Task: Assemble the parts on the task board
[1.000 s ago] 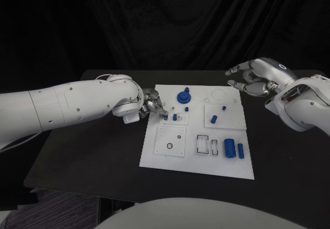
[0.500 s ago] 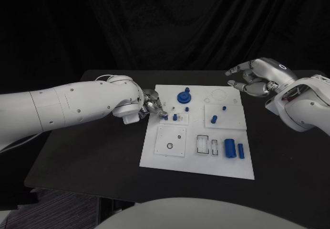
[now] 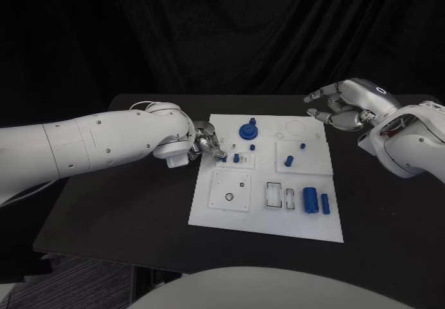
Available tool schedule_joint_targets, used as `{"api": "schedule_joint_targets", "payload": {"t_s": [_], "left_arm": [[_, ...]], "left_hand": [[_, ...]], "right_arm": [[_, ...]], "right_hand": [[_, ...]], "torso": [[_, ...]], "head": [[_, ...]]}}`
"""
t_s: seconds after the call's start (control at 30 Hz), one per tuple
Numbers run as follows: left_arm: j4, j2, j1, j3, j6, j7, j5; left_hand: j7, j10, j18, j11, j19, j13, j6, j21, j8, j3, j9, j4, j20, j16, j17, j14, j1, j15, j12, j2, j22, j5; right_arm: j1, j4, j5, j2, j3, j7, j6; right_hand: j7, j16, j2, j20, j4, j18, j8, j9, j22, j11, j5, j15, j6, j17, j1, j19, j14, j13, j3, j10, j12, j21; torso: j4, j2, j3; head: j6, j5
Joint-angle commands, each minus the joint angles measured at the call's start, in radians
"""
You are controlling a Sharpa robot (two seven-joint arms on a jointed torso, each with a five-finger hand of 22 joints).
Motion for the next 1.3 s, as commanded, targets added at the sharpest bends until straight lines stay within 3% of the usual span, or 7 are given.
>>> {"api": "schedule_joint_targets", "payload": {"t_s": [0.03,0.77,0.97,1.07,1.1,1.17,1.3], "left_arm": [[0.001,0.003,-0.003,0.0,0.007,0.009,-0.004],[-0.002,0.01,-0.006,0.0,0.032,0.007,-0.004],[-0.003,0.009,-0.007,0.0,0.044,0.008,-0.004],[-0.004,0.009,-0.007,0.0,0.048,0.01,-0.004],[-0.005,0.008,-0.007,0.0,0.049,0.011,-0.004],[-0.006,0.008,-0.007,0.0,0.052,0.012,-0.004],[-0.008,0.008,-0.007,0.0,0.055,0.014,-0.004]], "left_hand": [[0.003,0.102,0.0,-0.003,-0.007,0.263,0.005,-0.004,0.002,-0.006,0.001,0.001,-0.003,0.003,0.263,0.104,-0.007,0.0,-0.004,0.004,0.054,0.005],[0.004,0.102,0.001,-0.002,-0.011,0.263,0.003,-0.011,0.001,-0.013,0.002,-0.003,-0.002,0.003,0.263,0.104,-0.01,0.001,-0.004,0.01,0.051,0.0],[0.005,0.102,0.001,0.0,-0.012,0.263,0.003,-0.017,-0.004,-0.051,0.001,0.005,0.001,0.003,0.263,0.104,-0.036,0.004,-0.004,0.021,0.052,-0.078],[0.007,0.102,0.001,0.001,-0.011,0.263,0.007,-0.021,-0.01,-0.086,-0.004,0.016,0.002,0.003,0.263,0.104,-0.057,0.005,-0.004,0.03,0.054,-0.172],[0.009,0.102,0.001,0.003,-0.011,0.263,0.01,-0.023,-0.013,-0.111,-0.007,0.021,0.004,0.003,0.263,0.104,-0.078,0.007,-0.004,0.033,0.054,-0.234],[0.011,0.102,0.002,0.006,-0.01,0.263,0.012,-0.025,-0.019,-0.151,-0.012,0.021,0.005,0.003,0.263,0.104,-0.108,0.009,-0.004,0.039,0.056,-0.29],[0.014,0.102,0.002,0.008,-0.01,0.263,0.013,-0.028,-0.026,-0.196,-0.018,0.023,0.007,0.003,0.263,0.104,-0.143,0.011,-0.004,0.042,0.057,-0.324]], "right_arm": [[0.0,0.001,-0.002,0.0,0.001,-0.018,0.007],[0.0,-0.002,-0.002,0.003,0.001,-0.023,0.017],[0.0,-0.003,-0.002,0.005,0.001,-0.024,0.02],[0.0,-0.003,-0.002,0.005,0.001,-0.024,0.021],[0.0,-0.003,-0.002,0.006,0.001,-0.024,0.022],[0.0,-0.003,-0.002,0.006,0.001,-0.024,0.023],[0.0,-0.003,-0.002,0.006,0.001,-0.024,0.024]], "right_hand": [[0.002,-0.004,0.006,0.003,0.001,0.006,-0.004,-0.001,0.214,0.002,0.007,0.003,0.007,0.219,0.002,0.039,0.094,0.263,0.005,0.103,0.003,-0.003],[0.002,-0.004,0.006,0.003,0.001,0.006,-0.004,-0.002,0.214,0.002,0.007,0.003,0.008,0.218,0.002,0.039,0.094,0.263,0.007,0.103,0.003,-0.004],[0.002,-0.004,0.006,0.003,0.001,0.006,-0.004,-0.002,0.214,0.002,0.007,0.003,0.008,0.218,0.002,0.039,0.094,0.263,0.007,0.103,0.003,-0.004],[0.002,-0.004,0.006,0.003,0.001,0.006,-0.004,-0.002,0.214,0.002,0.007,0.003,0.008,0.218,0.002,0.039,0.094,0.263,0.007,0.103,0.003,-0.004],[0.002,-0.004,0.006,0.003,0.001,0.006,-0.004,-0.002,0.214,0.002,0.007,0.003,0.008,0.218,0.002,0.039,0.094,0.263,0.007,0.103,0.003,-0.004],[0.002,-0.004,0.006,0.003,0.001,0.006,-0.004,-0.002,0.214,0.002,0.007,0.003,0.008,0.218,0.002,0.039,0.094,0.263,0.007,0.103,0.003,-0.004],[0.002,-0.004,0.006,0.002,0.0,0.006,-0.004,-0.002,0.214,0.001,0.008,0.002,0.01,0.218,0.002,0.039,0.094,0.263,0.01,0.103,0.003,-0.005]], "torso": [[0.0,0.0,-0.0002],[-0.0004,0.0,-0.0002],[0.0,0.0,0.0],[0.0002,0.0,-0.0003],[0.0002,0.0,-0.0003],[0.0005,0.0,-0.0004],[0.0005,0.0,-0.0002]], "head": [[0.0,0.0],[0.0,0.001],[0.0,0.003],[0.0,0.004],[0.0,0.004],[0.0,0.003],[0.0,0.002]]}}
